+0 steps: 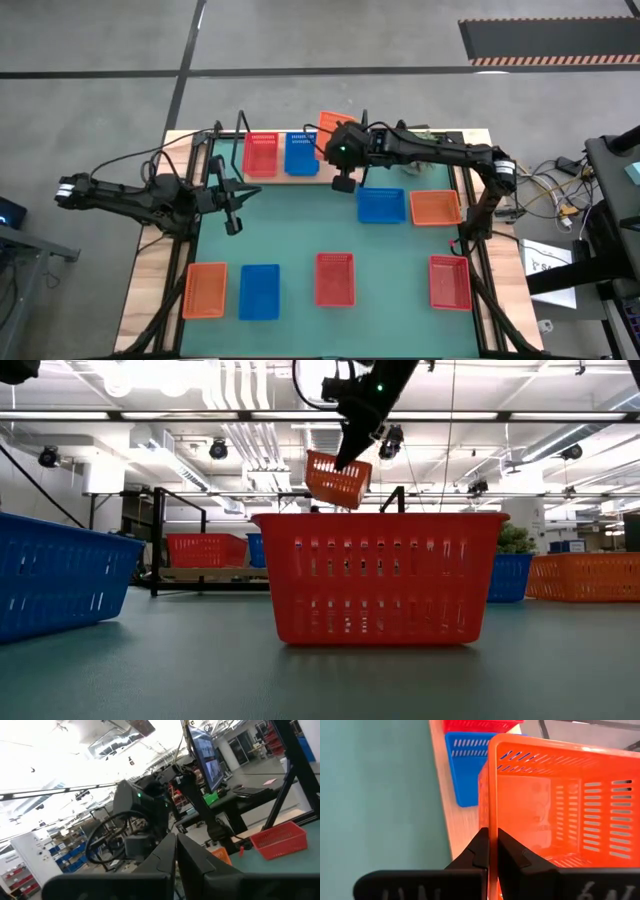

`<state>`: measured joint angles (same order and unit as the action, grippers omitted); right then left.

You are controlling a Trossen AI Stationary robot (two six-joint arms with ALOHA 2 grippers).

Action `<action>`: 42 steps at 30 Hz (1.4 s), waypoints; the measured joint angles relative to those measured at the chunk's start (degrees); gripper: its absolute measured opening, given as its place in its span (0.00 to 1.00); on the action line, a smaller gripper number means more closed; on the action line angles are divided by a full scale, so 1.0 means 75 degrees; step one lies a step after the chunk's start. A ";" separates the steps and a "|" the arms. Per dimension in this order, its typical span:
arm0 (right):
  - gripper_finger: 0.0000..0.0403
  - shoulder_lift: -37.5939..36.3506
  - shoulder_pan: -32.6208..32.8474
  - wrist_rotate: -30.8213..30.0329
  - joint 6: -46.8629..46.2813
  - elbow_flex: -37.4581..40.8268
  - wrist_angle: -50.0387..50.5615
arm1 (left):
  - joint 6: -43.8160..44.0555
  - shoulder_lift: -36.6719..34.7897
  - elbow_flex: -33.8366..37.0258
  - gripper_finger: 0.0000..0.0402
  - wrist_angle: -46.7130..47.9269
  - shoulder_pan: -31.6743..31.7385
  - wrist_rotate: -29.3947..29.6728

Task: Stack baskets on shelf by color
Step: Put the bottom right orange bin on the shelf

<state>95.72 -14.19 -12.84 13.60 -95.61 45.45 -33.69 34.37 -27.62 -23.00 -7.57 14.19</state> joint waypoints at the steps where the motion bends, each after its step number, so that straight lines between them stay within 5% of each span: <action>1: 0.02 0.0000 -0.0054 0.0000 0.0064 0.0088 -0.0040 | -0.0012 -0.0007 0.0000 0.00 0.0001 0.0000 0.0003; 11: 0.02 0.0000 -0.0531 0.0775 0.0614 0.1106 -0.0533 | -0.0106 -0.0063 0.0000 0.00 -0.0001 0.0000 0.0005; 42: 0.02 0.0002 -0.0615 0.0774 0.1068 0.2291 -0.1534 | -0.0235 -0.0038 -0.0015 0.00 -0.0083 0.0000 0.0007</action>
<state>95.74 -18.80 -7.04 21.61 -78.43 33.95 -35.45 34.09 -27.73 -23.61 -7.57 14.24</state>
